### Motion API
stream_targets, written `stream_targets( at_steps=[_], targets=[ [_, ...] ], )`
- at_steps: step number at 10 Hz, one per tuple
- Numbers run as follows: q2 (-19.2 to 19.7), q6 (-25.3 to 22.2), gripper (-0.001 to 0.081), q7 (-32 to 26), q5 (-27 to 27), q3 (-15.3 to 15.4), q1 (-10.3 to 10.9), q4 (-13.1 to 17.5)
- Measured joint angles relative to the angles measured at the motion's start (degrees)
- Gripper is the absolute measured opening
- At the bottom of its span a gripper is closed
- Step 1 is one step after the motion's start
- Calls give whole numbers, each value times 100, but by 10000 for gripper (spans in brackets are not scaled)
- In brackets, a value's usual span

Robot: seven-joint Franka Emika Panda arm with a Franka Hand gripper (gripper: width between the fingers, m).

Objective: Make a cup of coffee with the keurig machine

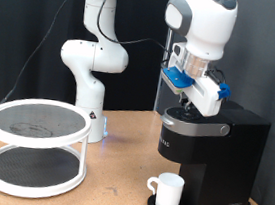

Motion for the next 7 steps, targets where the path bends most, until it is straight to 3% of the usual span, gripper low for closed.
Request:
stream_targets(
  at_steps=[5,7],
  targets=[
    [185,-2,0,122,-180,18,138,176],
    [159,3,0,-87,-179,62,151,150]
  ],
)
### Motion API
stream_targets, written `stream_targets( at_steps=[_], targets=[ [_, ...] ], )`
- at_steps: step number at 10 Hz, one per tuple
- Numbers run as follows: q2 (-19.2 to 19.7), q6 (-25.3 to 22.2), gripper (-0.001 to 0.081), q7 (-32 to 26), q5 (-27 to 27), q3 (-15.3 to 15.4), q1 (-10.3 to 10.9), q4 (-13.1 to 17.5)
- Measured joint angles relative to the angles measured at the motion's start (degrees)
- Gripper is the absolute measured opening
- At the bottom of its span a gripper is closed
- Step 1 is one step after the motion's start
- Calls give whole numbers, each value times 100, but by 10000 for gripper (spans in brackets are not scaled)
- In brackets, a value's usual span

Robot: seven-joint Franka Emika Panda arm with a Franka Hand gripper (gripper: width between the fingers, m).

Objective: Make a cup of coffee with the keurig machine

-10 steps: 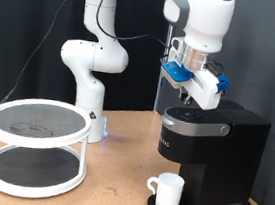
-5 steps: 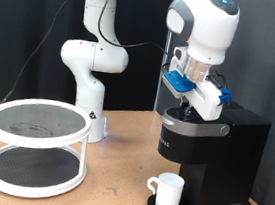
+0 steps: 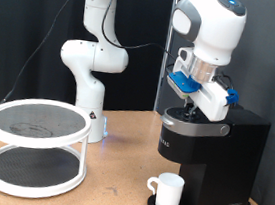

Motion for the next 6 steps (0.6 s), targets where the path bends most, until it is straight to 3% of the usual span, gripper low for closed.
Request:
stream_targets(
  at_steps=[4,6],
  targets=[
    [-552,-124,0,-1208,796,-54,-167,-372],
    [-870,-634,0,-1542,1268,-166,-296,-381]
  ],
)
